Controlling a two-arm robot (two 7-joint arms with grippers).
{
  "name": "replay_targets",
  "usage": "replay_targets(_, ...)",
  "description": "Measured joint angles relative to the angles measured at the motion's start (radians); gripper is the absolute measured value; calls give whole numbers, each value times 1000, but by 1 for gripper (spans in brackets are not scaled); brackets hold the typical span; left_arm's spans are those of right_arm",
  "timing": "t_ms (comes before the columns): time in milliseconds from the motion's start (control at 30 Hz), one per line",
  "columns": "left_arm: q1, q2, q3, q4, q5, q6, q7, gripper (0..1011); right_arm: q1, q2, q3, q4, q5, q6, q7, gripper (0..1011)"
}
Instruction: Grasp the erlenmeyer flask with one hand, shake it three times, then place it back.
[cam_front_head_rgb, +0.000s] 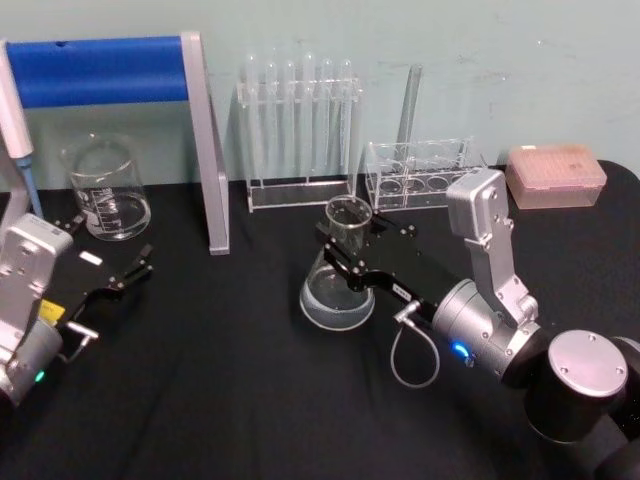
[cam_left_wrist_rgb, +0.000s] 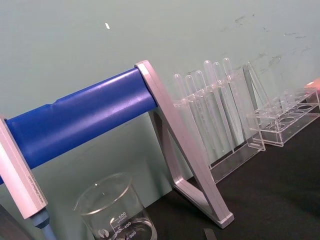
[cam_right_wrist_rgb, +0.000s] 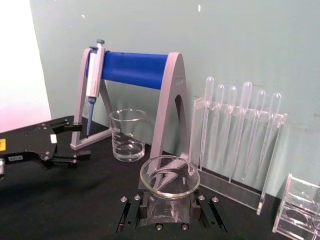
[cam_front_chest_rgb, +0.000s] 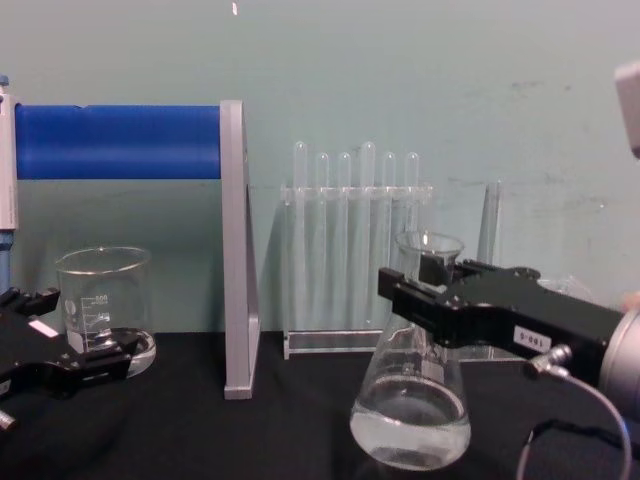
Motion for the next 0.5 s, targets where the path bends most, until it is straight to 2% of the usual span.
replay_targets(500,0,0,0,0,0,0,0,1001,-6,5,4,-24,4,4,-10,450)
